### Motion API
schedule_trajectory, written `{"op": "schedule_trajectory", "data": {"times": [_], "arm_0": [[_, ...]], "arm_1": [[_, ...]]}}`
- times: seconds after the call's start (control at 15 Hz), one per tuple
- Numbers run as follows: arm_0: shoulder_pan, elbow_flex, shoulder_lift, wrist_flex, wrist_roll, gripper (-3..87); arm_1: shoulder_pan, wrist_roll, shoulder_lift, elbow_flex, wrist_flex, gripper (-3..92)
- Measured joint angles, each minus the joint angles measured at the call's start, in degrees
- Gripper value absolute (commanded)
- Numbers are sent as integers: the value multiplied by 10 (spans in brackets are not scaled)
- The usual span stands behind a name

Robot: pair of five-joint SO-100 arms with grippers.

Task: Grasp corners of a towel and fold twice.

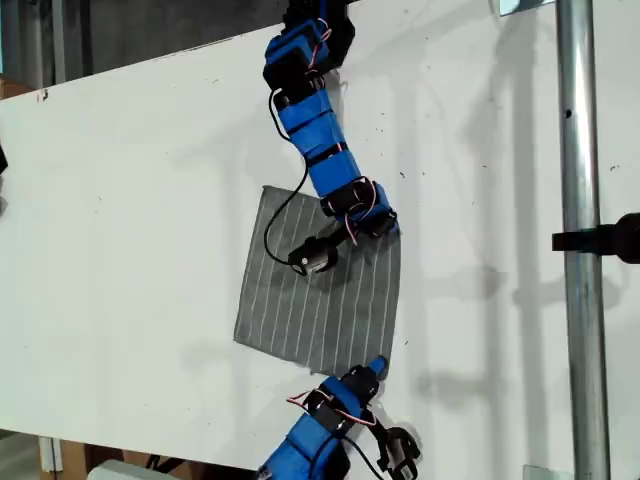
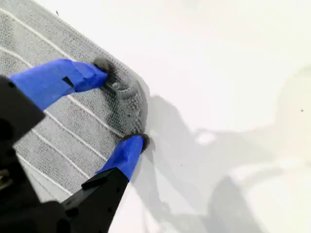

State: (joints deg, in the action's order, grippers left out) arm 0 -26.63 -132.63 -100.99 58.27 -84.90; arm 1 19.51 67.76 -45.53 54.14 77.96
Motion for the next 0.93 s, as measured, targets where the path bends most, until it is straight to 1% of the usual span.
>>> {"op": "schedule_trajectory", "data": {"times": [0.07,0.13,0.2,0.33,0.47,0.6,0.67,0.8,0.93], "arm_0": [[-7,-12,6,-33,-17,113],[-8,-13,28,-49,-19,55],[-8,-7,55,-54,-19,-30],[-6,17,77,-52,-14,-30],[-11,33,24,-28,-3,-30],[-30,69,-47,25,7,-30],[-46,91,-75,41,7,-30],[-74,145,-91,69,7,-30],[-67,163,-108,103,4,-31]], "arm_1": [[0,0,0,0,0,-2],[0,0,0,0,0,-2],[0,0,-2,0,0,-2],[4,0,-10,7,2,-2],[11,0,-22,10,15,-2],[40,0,-53,12,32,-2],[67,0,-74,12,29,-2],[116,0,-98,9,-4,-2],[114,6,-120,20,-4,-2]]}}
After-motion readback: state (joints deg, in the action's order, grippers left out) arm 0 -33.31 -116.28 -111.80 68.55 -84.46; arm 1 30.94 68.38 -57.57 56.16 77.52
